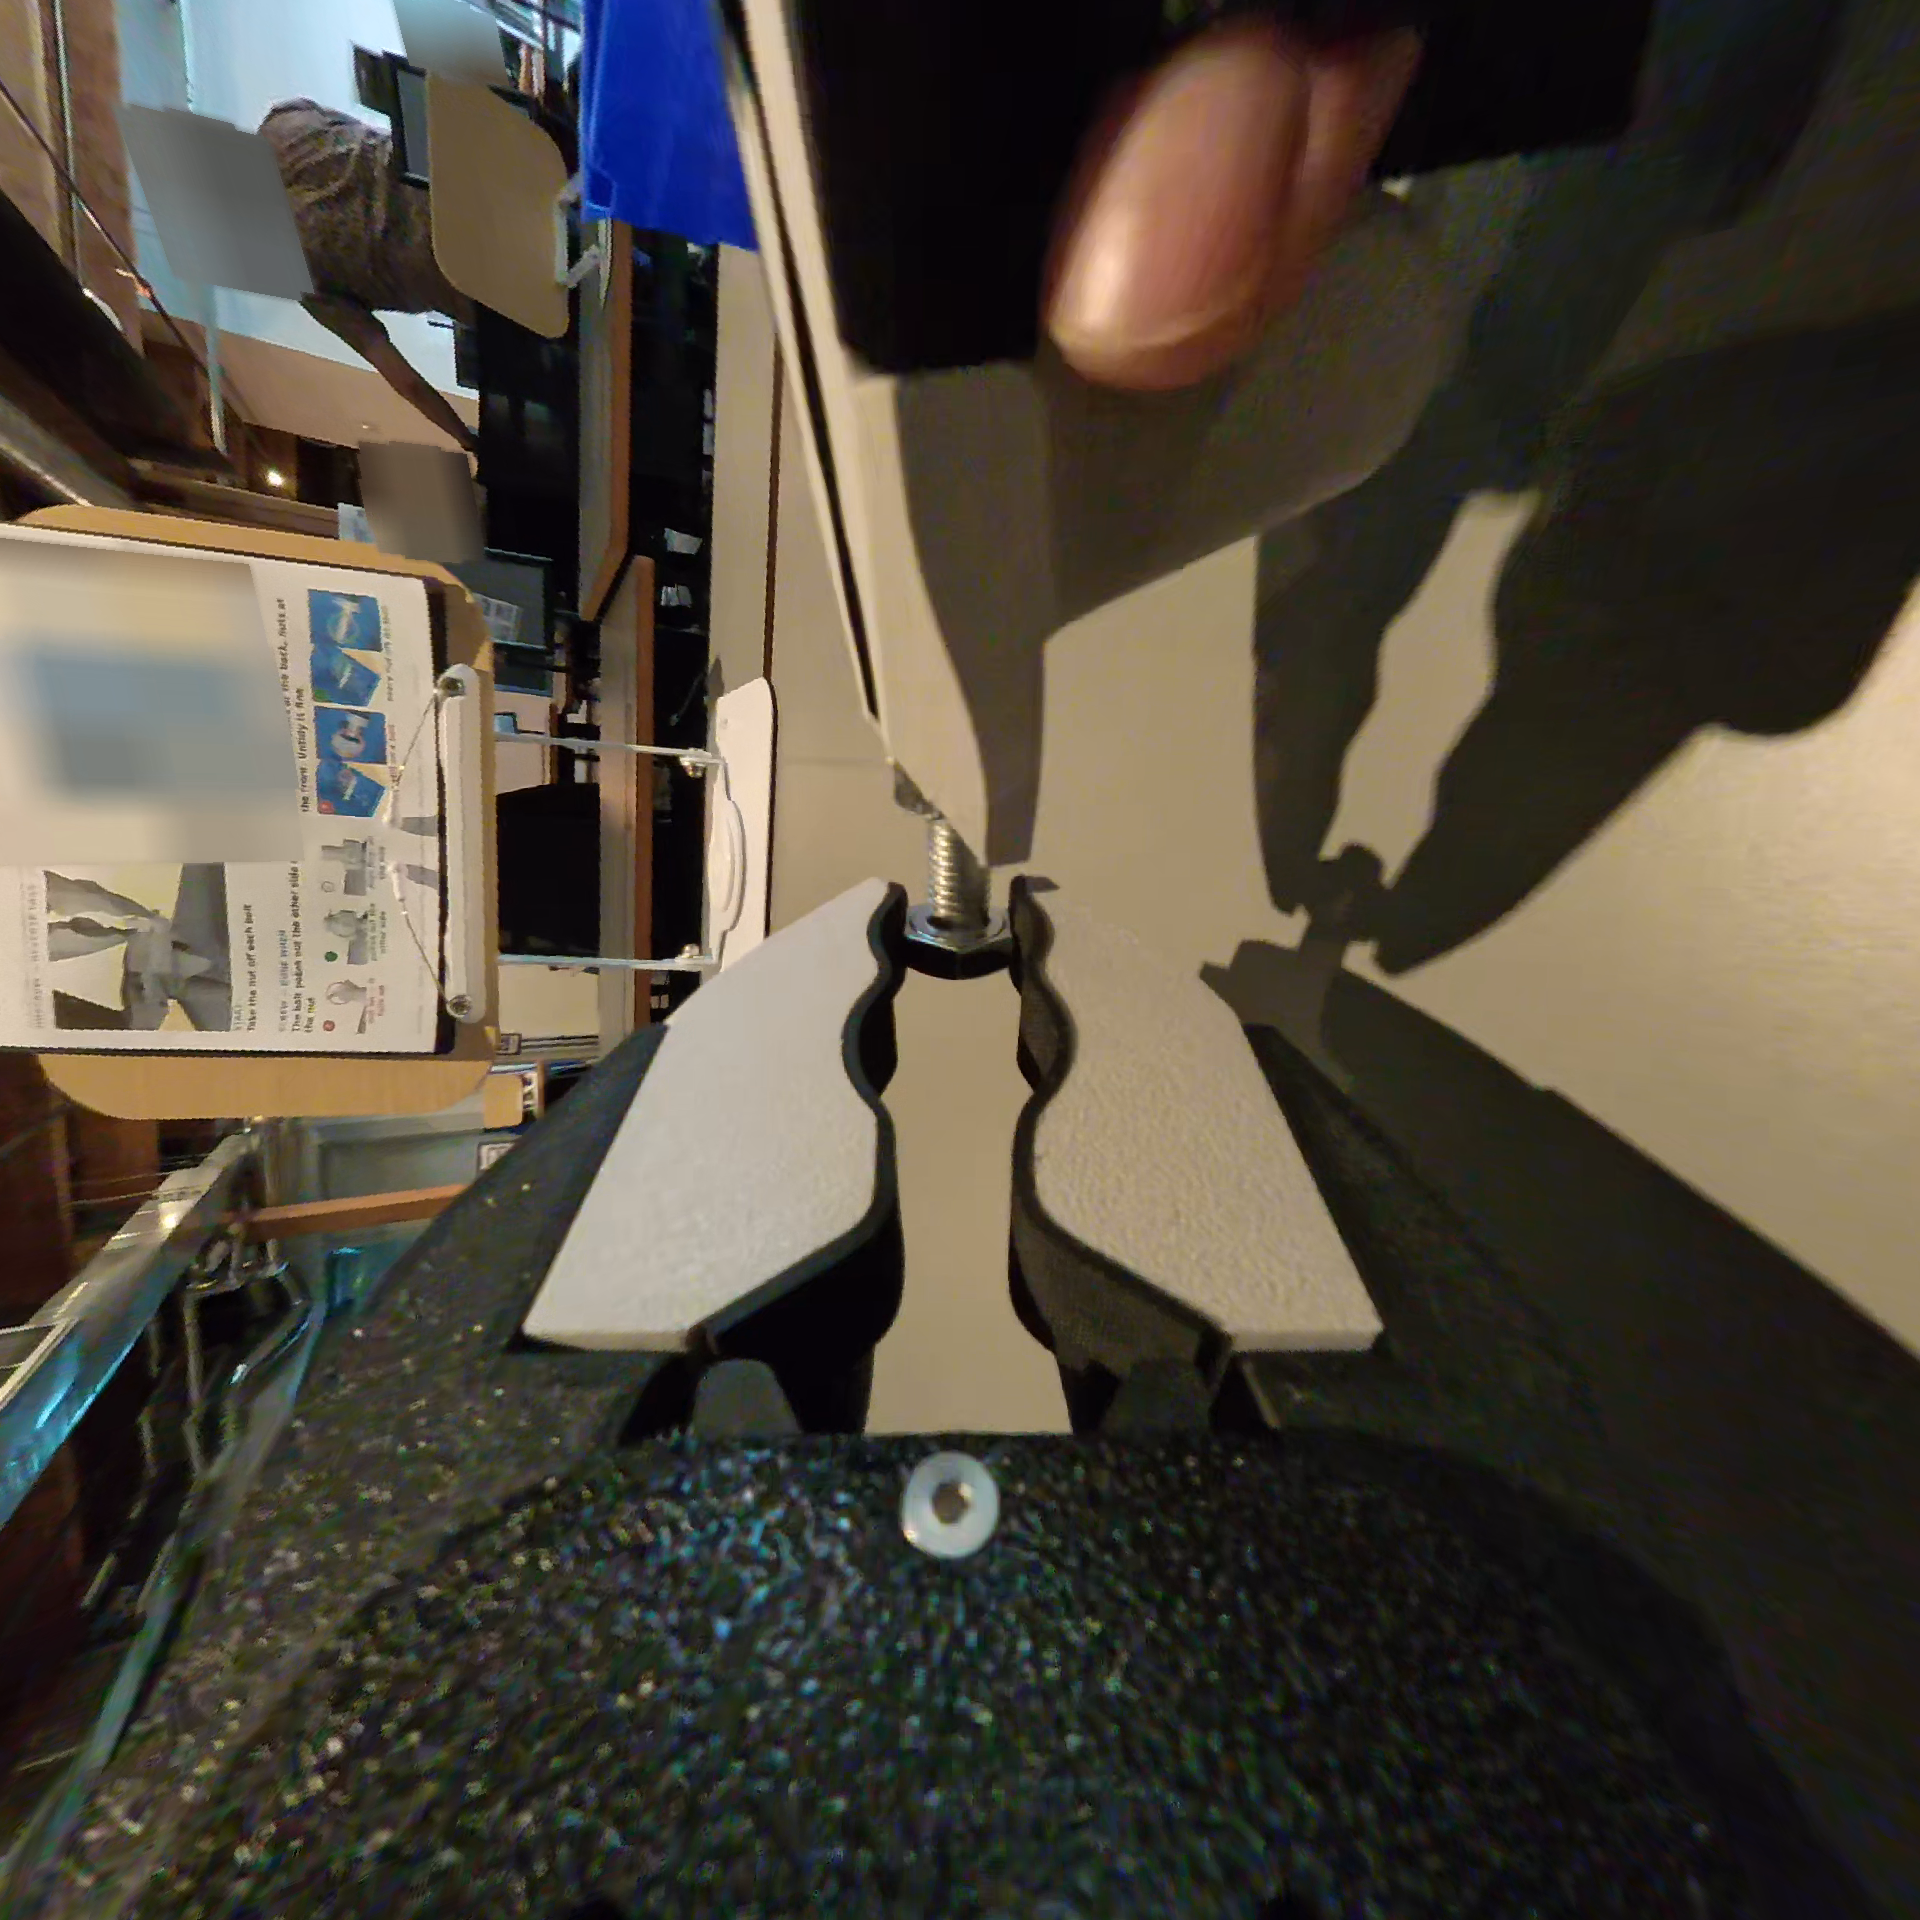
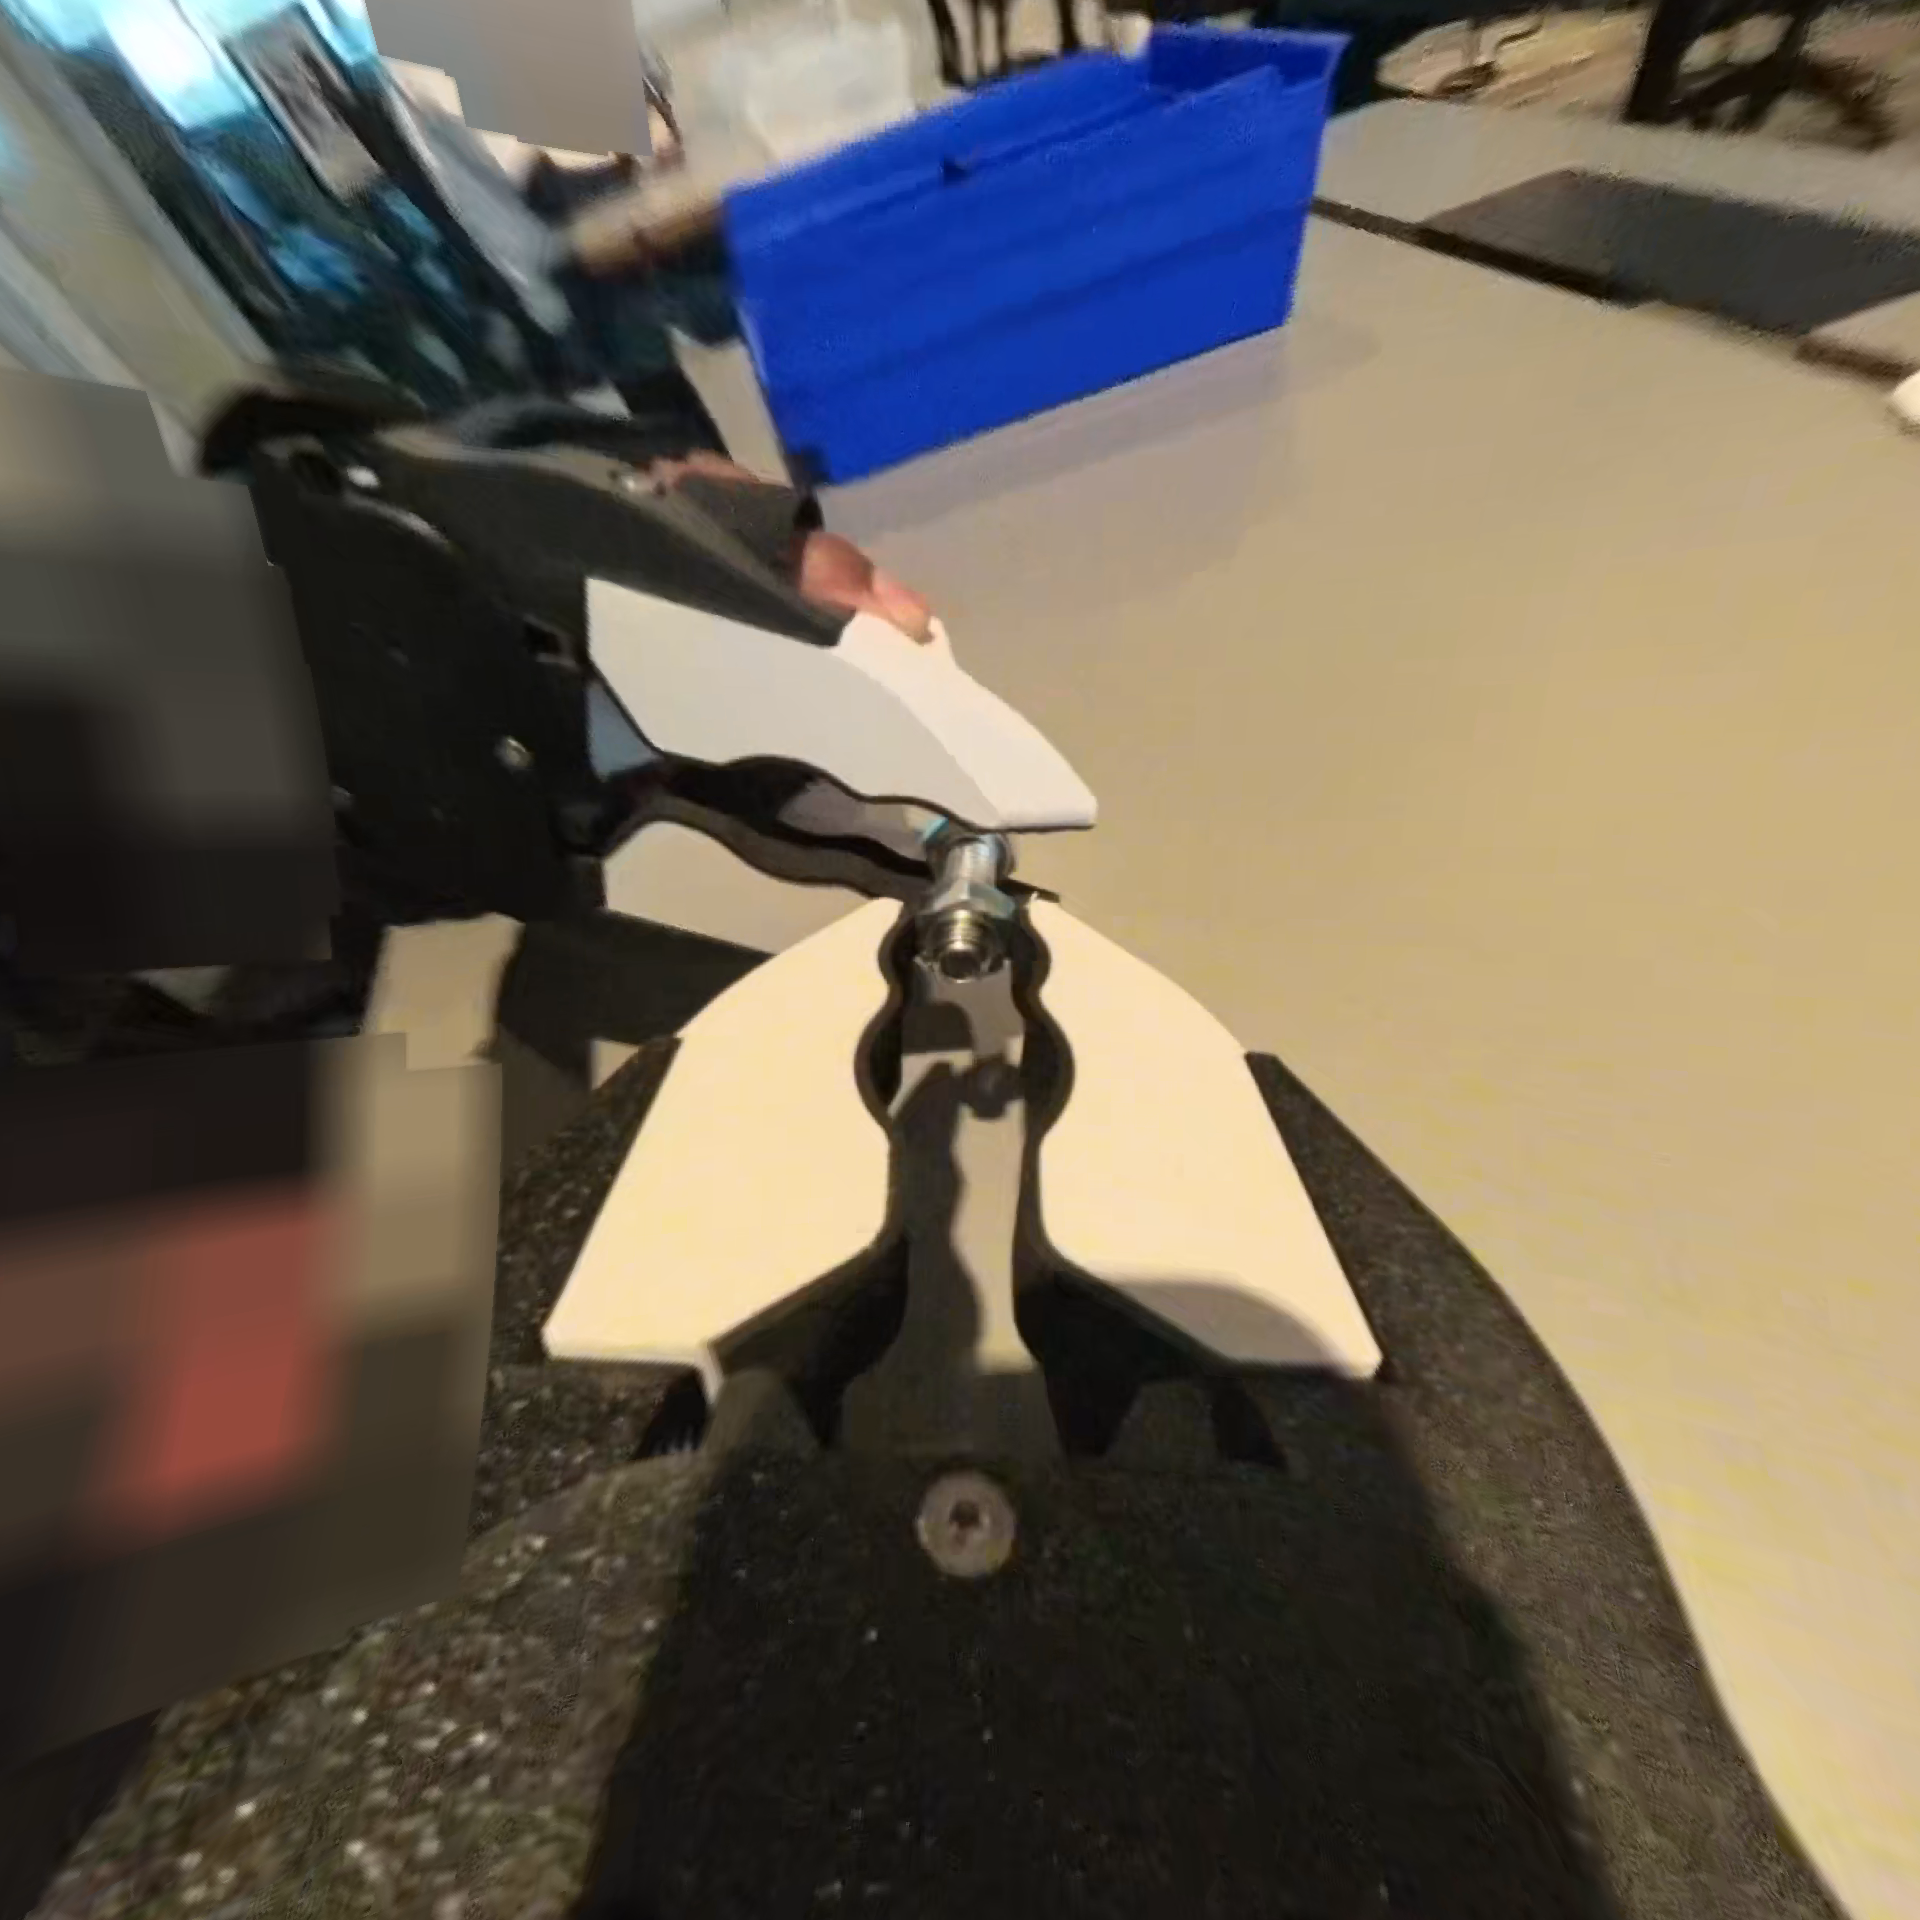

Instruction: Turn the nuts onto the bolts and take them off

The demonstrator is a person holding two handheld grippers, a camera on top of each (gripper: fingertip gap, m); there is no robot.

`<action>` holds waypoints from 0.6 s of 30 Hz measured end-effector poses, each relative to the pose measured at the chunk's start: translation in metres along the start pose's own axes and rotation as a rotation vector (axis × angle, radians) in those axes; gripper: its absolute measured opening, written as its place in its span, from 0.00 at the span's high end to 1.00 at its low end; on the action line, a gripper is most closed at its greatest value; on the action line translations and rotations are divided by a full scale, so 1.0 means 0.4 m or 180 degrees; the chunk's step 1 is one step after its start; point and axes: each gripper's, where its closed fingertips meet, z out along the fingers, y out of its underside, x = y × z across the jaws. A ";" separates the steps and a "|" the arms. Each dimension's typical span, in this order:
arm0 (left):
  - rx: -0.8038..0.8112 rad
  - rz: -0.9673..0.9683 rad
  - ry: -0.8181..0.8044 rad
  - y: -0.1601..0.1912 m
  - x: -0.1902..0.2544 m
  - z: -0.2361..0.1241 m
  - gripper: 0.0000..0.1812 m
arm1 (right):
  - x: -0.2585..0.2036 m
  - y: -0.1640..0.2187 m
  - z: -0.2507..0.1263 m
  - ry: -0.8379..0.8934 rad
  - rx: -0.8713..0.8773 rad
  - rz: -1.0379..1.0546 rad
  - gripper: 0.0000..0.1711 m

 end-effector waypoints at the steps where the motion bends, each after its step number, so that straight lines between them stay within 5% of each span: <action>1: 0.0030 -0.0035 0.0012 -0.003 0.000 -0.001 0.90 | -0.002 -0.003 -0.003 -0.0139 0.0069 0.0147 0.90; 4: 0.0034 -0.0121 0.0060 -0.002 0.000 0.000 0.90 | 0.007 -0.010 -0.013 -0.0110 0.0152 -0.0102 0.82; 12: 0.0152 -0.0336 0.0259 -0.006 0.009 0.000 0.90 | 0.016 0.000 -0.030 0.1044 -0.0272 -0.2853 0.79; 18: 0.0218 -0.0285 0.0325 -0.016 0.020 -0.001 0.90 | 0.014 0.010 -0.014 0.1272 -0.0426 -0.3239 0.89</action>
